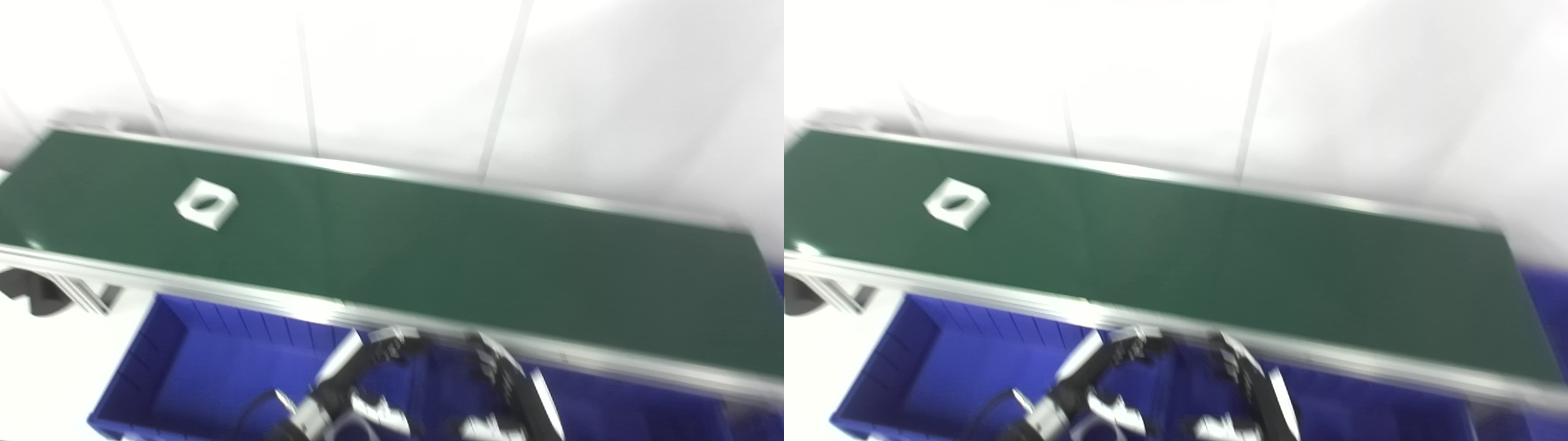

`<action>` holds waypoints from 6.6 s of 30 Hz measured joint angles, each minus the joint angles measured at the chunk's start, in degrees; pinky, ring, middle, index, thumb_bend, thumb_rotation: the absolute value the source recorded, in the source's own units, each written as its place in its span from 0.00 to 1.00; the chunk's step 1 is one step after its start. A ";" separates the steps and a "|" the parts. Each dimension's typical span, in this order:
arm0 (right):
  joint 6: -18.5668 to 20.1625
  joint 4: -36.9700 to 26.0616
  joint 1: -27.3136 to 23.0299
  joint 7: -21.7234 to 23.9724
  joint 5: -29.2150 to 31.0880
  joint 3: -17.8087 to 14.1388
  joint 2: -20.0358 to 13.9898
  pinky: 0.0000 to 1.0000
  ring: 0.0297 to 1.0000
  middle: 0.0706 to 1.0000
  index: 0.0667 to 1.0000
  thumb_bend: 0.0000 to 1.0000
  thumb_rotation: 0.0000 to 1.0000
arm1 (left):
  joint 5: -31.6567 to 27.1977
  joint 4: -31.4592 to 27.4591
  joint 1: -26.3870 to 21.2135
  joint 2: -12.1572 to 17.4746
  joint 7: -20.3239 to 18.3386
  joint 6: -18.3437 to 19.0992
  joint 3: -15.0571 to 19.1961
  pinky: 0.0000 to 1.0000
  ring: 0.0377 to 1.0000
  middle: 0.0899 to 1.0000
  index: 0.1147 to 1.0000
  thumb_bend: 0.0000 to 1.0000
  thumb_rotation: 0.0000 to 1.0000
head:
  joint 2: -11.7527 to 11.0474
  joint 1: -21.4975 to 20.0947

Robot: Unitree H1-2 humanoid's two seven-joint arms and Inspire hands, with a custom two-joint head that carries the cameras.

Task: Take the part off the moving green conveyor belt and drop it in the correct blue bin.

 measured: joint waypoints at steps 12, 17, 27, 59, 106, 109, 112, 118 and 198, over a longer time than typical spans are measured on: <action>-0.65 3.07 -1.85 -0.12 1.15 -0.43 -0.13 0.71 0.80 0.90 0.80 1.00 0.29 | 1.02 3.93 -2.73 0.68 7.30 -0.39 -5.88 0.71 0.74 0.75 0.74 0.96 0.27 | -2.20 0.88; -0.66 3.17 -1.97 -0.09 1.17 -0.44 -0.12 0.71 0.80 0.89 0.79 1.00 0.28 | 1.01 4.03 -3.06 1.20 8.65 -0.39 -7.03 0.70 0.75 0.76 0.74 0.96 0.27 | -1.94 1.06; -0.66 3.42 -2.33 0.48 2.11 -0.59 -0.14 0.72 0.81 0.90 0.81 1.00 0.27 | 0.63 -5.87 -2.73 2.62 8.49 -0.40 -6.87 0.70 0.76 0.76 0.74 0.95 0.25 | -1.06 5.00; -0.85 5.04 -3.83 -0.08 2.09 -0.46 0.31 0.75 0.82 0.92 0.84 0.96 0.28 | 15.14 -32.17 -20.85 11.12 -14.97 9.01 5.61 0.55 0.67 0.75 0.75 1.00 0.15 | -0.89 6.16; -1.25 4.86 -3.31 -4.18 1.94 1.55 0.72 0.72 0.80 0.91 0.81 0.99 0.28 | 43.67 6.04 -39.69 22.16 -14.38 6.29 -2.12 0.81 0.87 0.88 0.88 1.00 0.28 | -0.80 3.52; -1.25 4.69 -3.16 -4.68 1.72 1.78 0.72 0.72 0.80 0.91 0.82 0.99 0.28 | 43.67 7.84 -39.66 21.51 -13.82 7.04 -2.13 0.81 0.87 0.89 0.89 1.00 0.31 | -0.80 3.43; -1.25 4.63 -3.10 -4.84 1.70 1.88 0.69 0.72 0.80 0.91 0.81 1.00 0.28 | 43.42 8.47 -39.65 20.67 -13.77 8.07 -2.13 0.82 0.89 0.91 0.91 1.00 0.32 | -0.62 3.17; -1.25 4.62 -3.05 -4.86 1.71 1.98 0.74 0.73 0.80 0.91 0.81 1.00 0.29 | 42.93 10.21 -40.23 18.69 -13.78 9.40 -2.68 0.81 0.90 0.92 0.92 1.00 0.32 | -0.53 2.56; -1.25 1.02 0.20 -5.80 0.93 4.01 1.72 0.75 0.81 0.90 0.82 0.99 0.27 | 43.07 8.96 -44.71 13.14 -15.27 18.44 -10.18 0.27 0.34 0.43 0.49 0.49 0.00 | 2.72 -0.70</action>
